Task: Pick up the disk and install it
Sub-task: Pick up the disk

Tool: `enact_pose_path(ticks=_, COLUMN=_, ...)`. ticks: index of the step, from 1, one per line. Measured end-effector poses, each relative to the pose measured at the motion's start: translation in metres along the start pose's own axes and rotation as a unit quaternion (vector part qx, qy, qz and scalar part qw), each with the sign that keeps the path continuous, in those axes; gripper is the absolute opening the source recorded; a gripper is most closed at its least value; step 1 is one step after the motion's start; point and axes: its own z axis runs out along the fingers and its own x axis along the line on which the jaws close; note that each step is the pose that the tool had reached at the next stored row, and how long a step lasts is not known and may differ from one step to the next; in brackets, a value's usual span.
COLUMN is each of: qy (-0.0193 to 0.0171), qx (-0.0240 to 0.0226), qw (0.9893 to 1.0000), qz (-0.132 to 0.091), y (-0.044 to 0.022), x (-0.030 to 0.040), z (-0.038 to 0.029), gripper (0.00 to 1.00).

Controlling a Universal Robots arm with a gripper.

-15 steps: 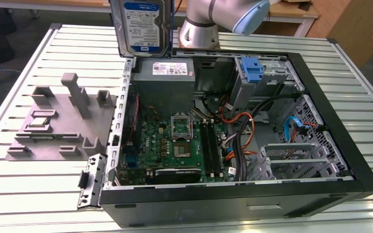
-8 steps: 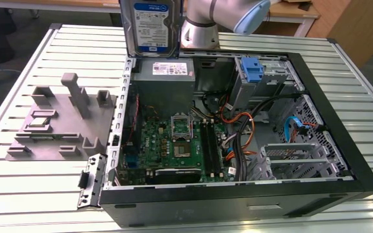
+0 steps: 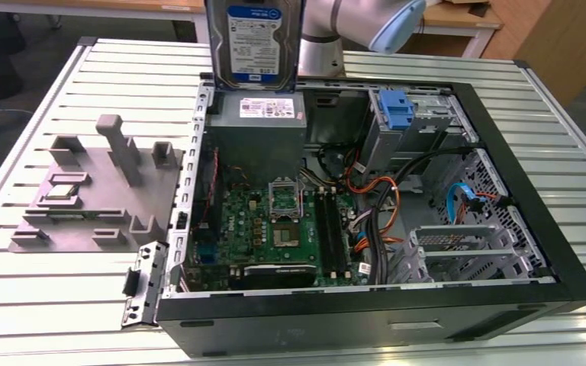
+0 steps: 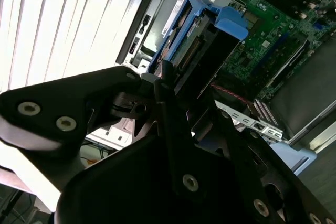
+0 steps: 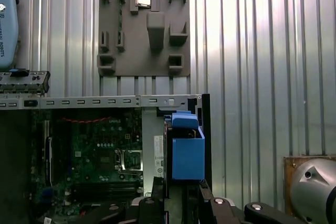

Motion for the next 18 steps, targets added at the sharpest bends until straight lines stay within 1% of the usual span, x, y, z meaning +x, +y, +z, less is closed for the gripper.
enact_pose_path(ticks=9, qy=0.0000, qx=0.0000, qw=1.0000, qz=0.000, y=-0.0195, x=-0.0005, z=-0.0004, gripper=0.35)
enact_pose_path(ticks=18, qy=0.0000, qx=0.0000, qw=1.0000, qz=0.000, y=-0.0363, x=-0.0009, z=-0.0008, gripper=0.35)
